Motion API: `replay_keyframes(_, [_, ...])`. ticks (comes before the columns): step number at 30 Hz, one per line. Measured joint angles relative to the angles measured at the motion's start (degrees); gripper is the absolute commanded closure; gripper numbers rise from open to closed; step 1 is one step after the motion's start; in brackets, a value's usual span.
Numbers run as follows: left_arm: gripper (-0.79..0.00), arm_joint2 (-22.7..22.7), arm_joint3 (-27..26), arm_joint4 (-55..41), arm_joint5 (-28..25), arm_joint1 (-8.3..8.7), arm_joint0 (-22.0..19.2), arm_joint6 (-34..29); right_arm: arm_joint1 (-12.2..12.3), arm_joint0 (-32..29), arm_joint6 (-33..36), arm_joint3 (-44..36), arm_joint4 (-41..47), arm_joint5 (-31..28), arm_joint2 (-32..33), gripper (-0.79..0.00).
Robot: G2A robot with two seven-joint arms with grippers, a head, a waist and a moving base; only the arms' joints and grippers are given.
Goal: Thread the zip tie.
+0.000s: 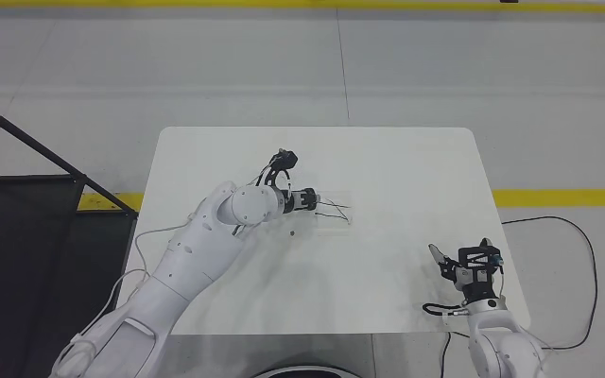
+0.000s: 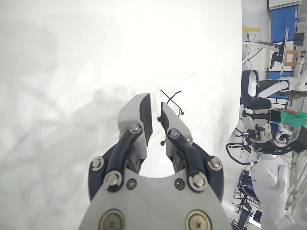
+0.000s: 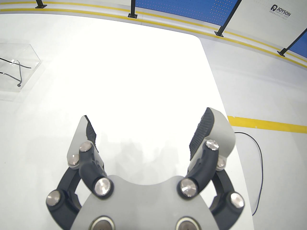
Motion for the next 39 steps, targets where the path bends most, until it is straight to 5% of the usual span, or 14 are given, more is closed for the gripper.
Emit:
replay_keyframes(10, [-0.179, -1.00, -1.13, 0.40, -0.33, 0.10, 0.95, -0.80, 0.00, 0.00, 0.00, 0.00, 0.00, 0.00, 0.00, -0.785])
replay_keyframes(39, [0.000, -5.43, -6.16, 1.66, -2.60, 1.17, 4.70, -2.59, 0.00, 0.00, 0.00, 0.00, 0.00, 0.00, 0.00, -0.785])
